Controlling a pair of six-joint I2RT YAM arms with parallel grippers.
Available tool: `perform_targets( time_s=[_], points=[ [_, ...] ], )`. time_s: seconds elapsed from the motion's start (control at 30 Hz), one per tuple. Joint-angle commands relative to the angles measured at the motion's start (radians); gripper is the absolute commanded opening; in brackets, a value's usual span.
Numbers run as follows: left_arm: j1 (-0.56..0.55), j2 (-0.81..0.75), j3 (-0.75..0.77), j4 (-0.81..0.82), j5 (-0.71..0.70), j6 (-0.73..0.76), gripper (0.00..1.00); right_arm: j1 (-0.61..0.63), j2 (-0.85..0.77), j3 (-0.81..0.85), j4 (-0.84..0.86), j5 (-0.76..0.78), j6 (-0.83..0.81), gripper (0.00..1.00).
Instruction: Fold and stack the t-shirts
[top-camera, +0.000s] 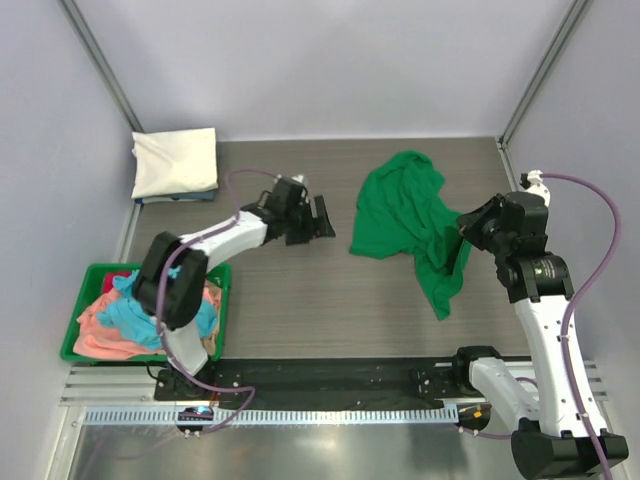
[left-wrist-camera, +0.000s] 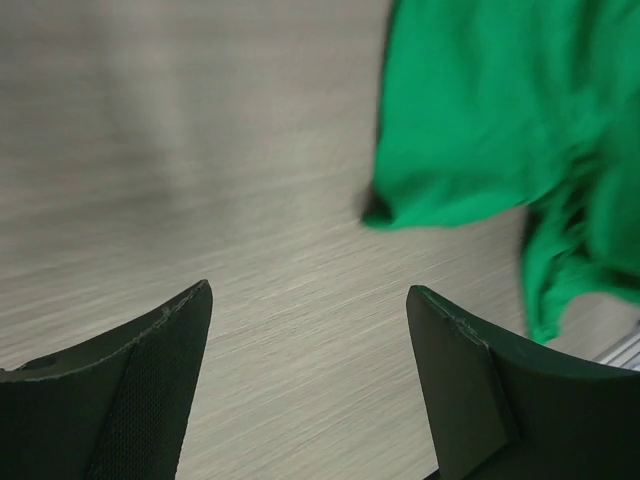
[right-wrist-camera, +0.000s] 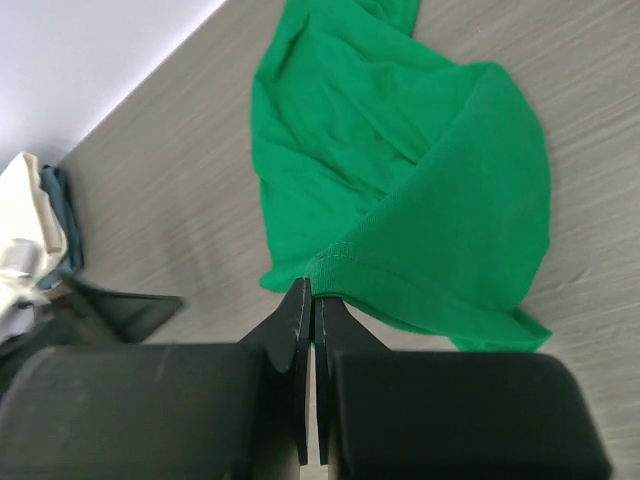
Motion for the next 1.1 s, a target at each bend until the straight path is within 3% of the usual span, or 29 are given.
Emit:
perform_targets(
  time_s=[0.0,0.43,0.7,0.73,0.77,0.97,1.07],
  points=[
    [-0.052,0.065,0.048,0.141,0.053,-0.041,0.79,-0.002,-0.021,0.016,0.035,0.013,-0.040,0.01],
    [-0.137,0.323,0.057,0.276,0.136,-0.088,0.72,-0.002,0.030,-0.019,0.085,0.032,-0.063,0.01],
    [-0.160,0.415,0.092,0.351,0.176,-0.098,0.60,-0.002,0.047,-0.031,0.102,0.035,-0.067,0.01],
    [-0.163,0.420,0.094,0.362,0.182,-0.101,0.56,0.000,0.045,-0.031,0.102,0.052,-0.073,0.01],
    [-0.164,0.420,0.096,0.379,0.187,-0.104,0.45,-0.002,0.042,-0.031,0.101,0.062,-0.077,0.01],
    [-0.168,0.343,0.056,0.434,0.188,-0.104,0.01,-0.002,0.044,-0.027,0.104,0.090,-0.080,0.01],
    [-0.164,0.212,0.051,0.343,0.136,-0.065,0.00,0.000,0.038,-0.013,0.102,0.067,-0.080,0.01]
  ],
)
